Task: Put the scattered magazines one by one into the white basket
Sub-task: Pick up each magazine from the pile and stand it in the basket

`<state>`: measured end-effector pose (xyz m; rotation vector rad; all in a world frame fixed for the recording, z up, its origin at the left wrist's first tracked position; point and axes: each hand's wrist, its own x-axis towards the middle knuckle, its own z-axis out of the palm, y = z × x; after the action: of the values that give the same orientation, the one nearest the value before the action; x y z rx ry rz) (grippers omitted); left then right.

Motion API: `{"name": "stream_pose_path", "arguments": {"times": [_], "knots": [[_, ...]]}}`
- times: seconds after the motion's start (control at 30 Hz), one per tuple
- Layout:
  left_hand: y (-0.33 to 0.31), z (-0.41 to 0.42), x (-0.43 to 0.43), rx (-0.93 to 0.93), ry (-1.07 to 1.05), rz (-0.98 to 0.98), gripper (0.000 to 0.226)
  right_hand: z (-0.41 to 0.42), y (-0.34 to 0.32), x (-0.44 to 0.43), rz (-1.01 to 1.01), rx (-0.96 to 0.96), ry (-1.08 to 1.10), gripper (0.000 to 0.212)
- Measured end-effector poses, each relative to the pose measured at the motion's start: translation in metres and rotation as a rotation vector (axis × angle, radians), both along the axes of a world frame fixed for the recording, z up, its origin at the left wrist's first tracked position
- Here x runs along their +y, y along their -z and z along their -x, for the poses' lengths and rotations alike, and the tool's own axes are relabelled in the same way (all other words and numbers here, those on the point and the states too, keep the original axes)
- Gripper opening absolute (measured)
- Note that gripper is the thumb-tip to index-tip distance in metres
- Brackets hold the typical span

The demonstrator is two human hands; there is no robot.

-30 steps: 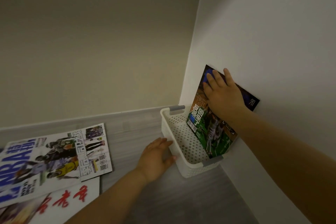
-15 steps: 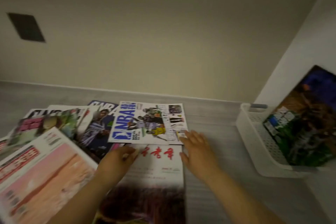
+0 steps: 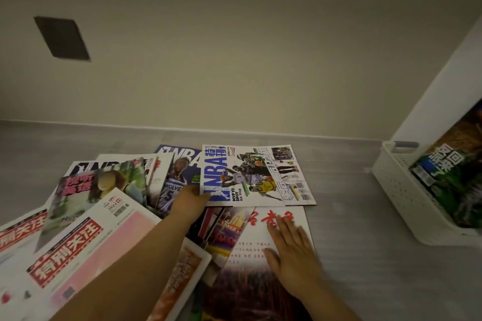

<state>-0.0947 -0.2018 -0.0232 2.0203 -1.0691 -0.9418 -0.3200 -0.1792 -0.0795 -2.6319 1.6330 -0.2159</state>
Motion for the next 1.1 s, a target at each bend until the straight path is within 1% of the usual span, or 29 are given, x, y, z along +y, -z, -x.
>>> {"name": "stream_pose_path", "arguments": {"times": [0.07,0.1,0.17,0.23,0.3,0.37,0.4,0.5,0.6,0.67,0.73,0.8,0.87,0.93,0.97,1.03,1.07,1.1], "knots": [[-0.001,-0.002,-0.013,0.092,-0.059,-0.061,0.035,-0.002,-0.005,0.003,-0.038,0.054,0.021,0.056],[0.000,-0.003,-0.018,0.096,-0.060,-0.090,0.039,-0.002,-0.005,0.004,-0.051,0.081,0.036,0.055],[0.002,-0.001,-0.028,0.046,-0.020,-0.132,0.044,-0.004,-0.007,0.004,-0.096,0.146,0.036,0.052],[0.000,0.001,-0.033,-0.005,0.009,-0.149,0.043,-0.004,-0.005,0.004,-0.099,0.166,0.034,0.051],[0.002,0.002,-0.036,-0.013,0.028,-0.119,0.042,-0.005,-0.006,0.006,-0.138,0.168,0.054,0.051],[0.002,0.002,-0.036,0.006,0.000,-0.057,0.043,-0.003,-0.008,0.008,-0.172,0.172,0.077,0.052],[0.000,0.003,-0.035,0.011,-0.017,-0.016,0.042,-0.001,-0.007,0.008,-0.164,0.119,0.072,0.053],[-0.012,0.009,-0.030,0.062,-0.030,0.115,0.035,0.003,0.002,0.003,-0.234,-0.061,0.020,0.058],[-0.033,0.012,-0.027,0.106,0.003,0.262,0.019,0.008,-0.007,0.004,-0.194,-0.307,0.121,0.060],[-0.052,0.008,-0.025,0.098,0.051,0.363,0.010,0.013,-0.028,-0.002,-0.106,-0.471,0.204,0.062],[-0.075,0.006,-0.023,0.056,0.152,0.443,0.020,0.022,-0.055,-0.017,0.031,-0.615,0.254,0.067],[-0.100,0.008,-0.019,0.017,0.248,0.522,0.028,0.032,-0.088,-0.039,0.106,-0.736,0.301,0.074],[-0.122,0.016,-0.016,0.010,0.298,0.585,0.029,0.043,-0.121,-0.061,0.082,-0.899,0.357,0.084],[-0.136,0.025,-0.014,0.011,0.356,0.615,0.030,0.059,-0.146,-0.076,-0.048,-1.065,0.397,0.087],[-0.141,0.030,-0.013,0.009,0.386,0.617,0.029,0.070,-0.153,-0.079,-0.136,-1.095,0.384,0.081],[-0.148,0.041,-0.012,0.016,0.428,0.616,0.029,0.090,-0.161,-0.076,-0.308,-0.995,0.304,0.051],[-0.152,0.048,-0.013,0.032,0.436,0.620,0.029,0.098,-0.162,-0.071,-0.369,-0.932,0.274,0.039],[-0.156,0.054,-0.015,0.061,0.425,0.634,0.028,0.104,-0.161,-0.067,-0.400,-0.903,0.259,0.031]]}}
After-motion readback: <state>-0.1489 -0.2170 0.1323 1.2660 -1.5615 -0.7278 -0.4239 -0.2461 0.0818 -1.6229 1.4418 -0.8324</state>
